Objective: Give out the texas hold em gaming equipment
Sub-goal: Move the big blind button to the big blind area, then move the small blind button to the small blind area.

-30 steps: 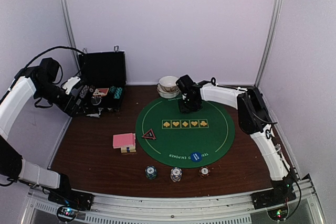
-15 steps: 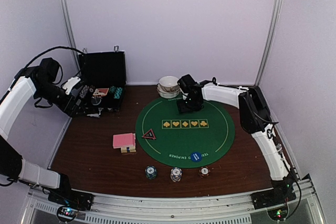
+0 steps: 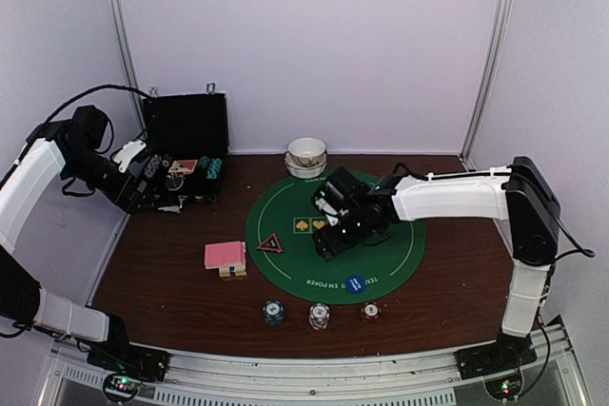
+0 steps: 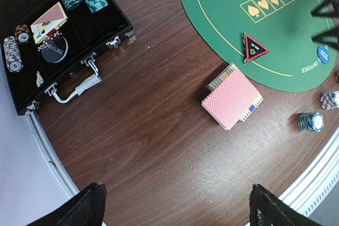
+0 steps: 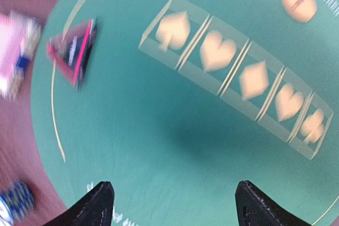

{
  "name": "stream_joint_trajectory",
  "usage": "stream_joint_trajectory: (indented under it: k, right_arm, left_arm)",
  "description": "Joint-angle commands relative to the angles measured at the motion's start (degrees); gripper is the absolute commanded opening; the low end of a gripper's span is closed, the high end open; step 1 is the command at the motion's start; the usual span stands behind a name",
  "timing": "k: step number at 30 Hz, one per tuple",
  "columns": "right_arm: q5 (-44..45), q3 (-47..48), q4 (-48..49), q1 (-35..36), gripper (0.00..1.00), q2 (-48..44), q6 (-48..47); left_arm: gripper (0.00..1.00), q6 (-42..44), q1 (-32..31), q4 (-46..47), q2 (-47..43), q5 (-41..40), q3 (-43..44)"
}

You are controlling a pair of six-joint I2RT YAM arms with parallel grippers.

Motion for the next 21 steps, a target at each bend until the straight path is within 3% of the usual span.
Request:
stream_joint_trajectory:
  k: [1,7,21]
  right_arm:
    - [-0.33,-8.31,-1.81,3.73,0.82,-3.78,2.16]
    - [1.66,-12.21,-5.57,7.17,0.84,-5.35,2.74]
    - [4.61,-13.75,-5.79,6.94,0.73,-3.07,4.25]
  left_arm:
    - [0.97,0.86,0.46,-0.86,-1.45,0.54,1.94]
    - [0.98,0.69,0.38,-1.52,-1.26,1.12,2.62]
    - [0.98,0.33,0.44,-1.65,-1.73,1.3,2.47]
